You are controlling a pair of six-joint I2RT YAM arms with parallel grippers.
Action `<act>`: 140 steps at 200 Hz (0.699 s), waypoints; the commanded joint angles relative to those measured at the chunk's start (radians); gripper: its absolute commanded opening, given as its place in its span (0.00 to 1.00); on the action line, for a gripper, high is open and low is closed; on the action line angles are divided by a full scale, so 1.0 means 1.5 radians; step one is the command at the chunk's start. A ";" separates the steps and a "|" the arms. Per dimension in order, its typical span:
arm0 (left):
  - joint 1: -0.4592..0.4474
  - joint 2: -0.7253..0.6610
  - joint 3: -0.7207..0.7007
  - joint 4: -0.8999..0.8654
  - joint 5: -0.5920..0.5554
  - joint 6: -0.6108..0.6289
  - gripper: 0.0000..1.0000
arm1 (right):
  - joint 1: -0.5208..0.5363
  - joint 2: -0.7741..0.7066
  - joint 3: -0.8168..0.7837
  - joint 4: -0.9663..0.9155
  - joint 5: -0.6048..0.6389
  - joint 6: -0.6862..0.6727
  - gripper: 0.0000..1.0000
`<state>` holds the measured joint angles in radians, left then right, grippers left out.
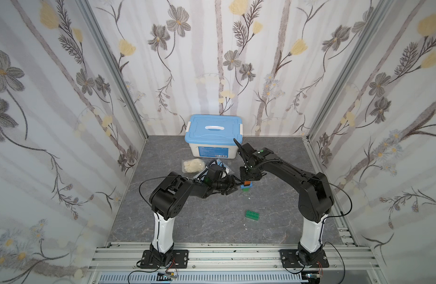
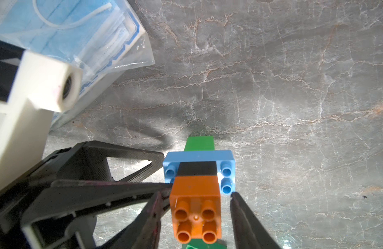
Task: Assemble the letter f with lego
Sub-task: Assemble the lego brick with the lego brick.
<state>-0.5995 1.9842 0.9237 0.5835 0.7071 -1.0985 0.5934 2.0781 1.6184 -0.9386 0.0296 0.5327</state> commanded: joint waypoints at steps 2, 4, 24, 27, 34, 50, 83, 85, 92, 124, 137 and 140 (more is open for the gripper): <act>-0.001 -0.004 0.005 -0.005 -0.002 0.011 0.64 | -0.001 -0.011 0.015 0.000 -0.002 -0.002 0.54; 0.000 -0.004 0.005 -0.007 -0.002 0.011 0.64 | 0.000 -0.012 0.017 0.000 -0.002 -0.003 0.55; 0.000 -0.008 0.006 -0.017 -0.004 0.018 0.64 | -0.001 -0.031 0.024 -0.005 0.001 -0.003 0.58; 0.000 -0.009 0.006 -0.019 -0.004 0.019 0.64 | 0.000 -0.035 0.025 -0.006 0.002 -0.003 0.59; 0.001 -0.011 0.006 -0.026 -0.005 0.023 0.65 | -0.001 -0.045 0.027 -0.010 0.005 -0.003 0.60; 0.001 -0.017 0.005 -0.038 -0.009 0.030 0.68 | -0.001 -0.075 0.025 -0.020 0.016 -0.004 0.65; 0.003 -0.027 0.009 -0.056 -0.008 0.044 0.77 | -0.001 -0.170 -0.061 -0.008 0.023 0.009 0.79; 0.003 -0.028 0.010 -0.057 -0.007 0.045 0.77 | -0.001 -0.176 -0.069 -0.006 0.023 0.010 0.80; 0.004 -0.031 0.009 -0.061 -0.007 0.046 0.77 | 0.000 -0.198 -0.094 -0.001 0.024 0.016 0.82; 0.019 -0.059 -0.011 -0.073 -0.013 0.053 0.80 | 0.011 -0.299 -0.259 0.048 0.012 0.058 0.90; 0.026 -0.073 -0.023 -0.078 -0.015 0.056 0.80 | 0.027 -0.315 -0.306 0.054 0.016 0.077 0.93; 0.028 -0.077 -0.026 -0.080 -0.017 0.058 0.80 | 0.031 -0.315 -0.315 0.055 0.017 0.083 0.93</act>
<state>-0.5735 1.9034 0.9085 0.4812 0.6914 -1.0359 0.6075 1.6409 1.2434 -0.9215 0.0525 0.5869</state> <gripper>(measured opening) 0.801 0.918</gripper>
